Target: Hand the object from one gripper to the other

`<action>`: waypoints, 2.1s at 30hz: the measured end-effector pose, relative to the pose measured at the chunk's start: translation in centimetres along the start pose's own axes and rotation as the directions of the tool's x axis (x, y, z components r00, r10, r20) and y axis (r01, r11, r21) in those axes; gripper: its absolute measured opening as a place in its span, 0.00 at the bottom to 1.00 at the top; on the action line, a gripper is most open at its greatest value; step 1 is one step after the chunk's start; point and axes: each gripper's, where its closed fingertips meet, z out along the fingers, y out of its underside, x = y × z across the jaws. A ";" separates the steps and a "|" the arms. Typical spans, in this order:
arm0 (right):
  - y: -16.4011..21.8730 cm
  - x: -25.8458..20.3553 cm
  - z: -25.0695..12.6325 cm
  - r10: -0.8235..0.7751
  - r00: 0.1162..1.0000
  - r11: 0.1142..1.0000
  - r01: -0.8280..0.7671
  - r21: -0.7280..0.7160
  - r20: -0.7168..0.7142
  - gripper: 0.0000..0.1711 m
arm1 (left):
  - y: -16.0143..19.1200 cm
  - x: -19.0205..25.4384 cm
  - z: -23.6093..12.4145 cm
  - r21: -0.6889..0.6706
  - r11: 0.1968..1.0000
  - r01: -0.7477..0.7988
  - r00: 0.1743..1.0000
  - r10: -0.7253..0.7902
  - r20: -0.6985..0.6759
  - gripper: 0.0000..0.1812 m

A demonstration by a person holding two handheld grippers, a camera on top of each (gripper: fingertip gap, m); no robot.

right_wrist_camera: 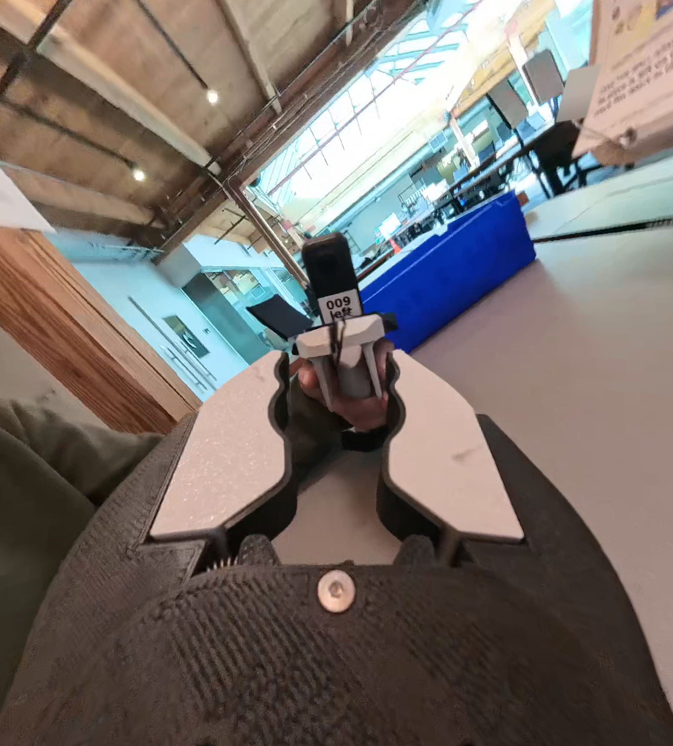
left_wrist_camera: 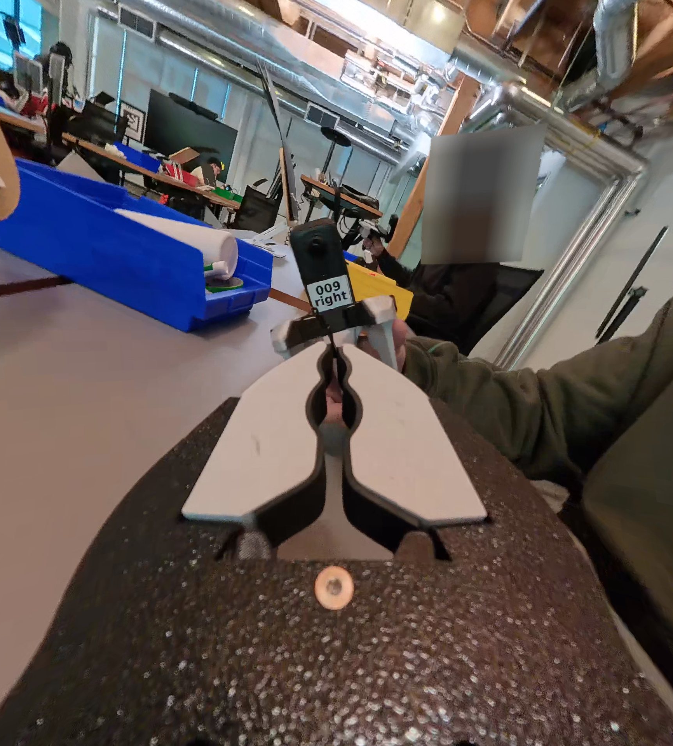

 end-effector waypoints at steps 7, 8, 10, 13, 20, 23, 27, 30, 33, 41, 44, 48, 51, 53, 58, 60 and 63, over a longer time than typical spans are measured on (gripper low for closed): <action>0.6 0.2 0.2 0.129 0.992 0.992 -0.129 -0.017 0.009 0.09 | 0.6 -0.4 0.2 -0.051 0.997 -0.064 0.997 0.066 0.045 0.01; 0.5 0.2 0.1 0.123 0.992 0.992 -0.123 -0.010 0.003 0.05 | 0.6 -0.5 0.2 -0.055 0.997 -0.059 0.997 0.062 0.048 0.01; 0.3 0.7 -0.2 0.098 0.995 0.995 -0.098 -0.002 -0.027 0.00 | 0.6 -0.5 0.2 -0.053 0.997 -0.056 0.997 0.059 0.052 0.01; 0.6 1.0 -0.2 0.065 0.997 0.997 -0.067 -0.029 -0.052 0.00 | 1.0 -0.7 0.4 -0.080 0.995 -0.063 0.996 0.068 0.065 0.01; 1.3 1.4 -0.1 0.056 0.995 0.996 -0.061 -0.063 -0.085 0.06 | 1.3 -0.6 0.6 -0.098 0.992 -0.085 0.994 0.091 0.065 0.01; 1.4 1.3 -0.1 0.004 0.997 0.997 -0.010 -0.082 -0.077 0.01 | 1.4 -0.8 0.5 -0.109 0.991 -0.076 0.993 0.085 0.078 0.01; 1.0 1.3 -0.1 -0.043 0.995 0.997 0.037 -0.071 -0.091 0.01 | 1.3 -1.2 0.6 -0.109 0.993 -0.051 0.992 0.063 0.106 0.01; 0.5 1.5 -0.4 -0.054 0.993 0.998 0.050 -0.042 -0.104 0.01 | 1.4 -2.1 0.3 -0.141 0.988 -0.069 0.980 0.094 0.178 0.09; 0.7 1.9 -0.7 -0.081 0.988 0.994 0.070 -0.084 -0.130 0.01 | 0.7 -2.6 0.0 -0.153 0.982 -0.107 0.959 0.142 0.245 0.20; 4.5 1.0 -0.5 -0.206 0.976 0.915 0.167 -0.367 -0.069 0.01 | 2.4 -0.7 0.5 -0.331 0.920 -0.209 0.951 0.270 0.149 0.09; 4.9 1.0 -0.2 -0.157 0.986 0.926 0.127 -0.356 -0.057 0.01 | 3.4 -0.3 0.7 -0.375 0.905 -0.203 0.958 0.262 0.113 0.03; 4.6 1.2 -0.3 -0.156 0.985 0.931 0.125 -0.342 -0.066 0.01 | 3.5 -0.2 0.8 -0.381 0.902 -0.202 0.959 0.261 0.110 0.01; 3.9 1.6 -0.3 -0.169 0.981 0.947 0.133 -0.293 -0.100 0.06 | 2.8 -0.8 0.8 -0.355 0.911 -0.212 0.947 0.281 0.155 0.01; 3.6 1.8 -0.2 -0.142 0.983 0.958 0.108 -0.265 -0.113 0.10 | 1.6 -1.2 1.0 -0.276 0.937 -0.215 0.940 0.276 0.202 0.01; 3.2 1.4 0.3 -0.072 0.994 0.979 0.056 -0.195 -0.080 0.09 | -0.2 -1.1 1.3 -0.132 0.956 -0.261 0.930 0.286 0.232 0.01; 2.6 0.5 0.4 0.010 1.000 0.990 -0.012 -0.140 -0.013 0.10 | 0.2 -1.4 1.3 -0.158 0.943 -0.294 0.912 0.326 0.249 0.01; 1.8 0.4 0.3 0.079 0.997 0.993 -0.078 -0.084 0.007 0.13 | 0.0 -1.2 1.5 -0.140 0.939 -0.314 0.907 0.340 0.247 0.01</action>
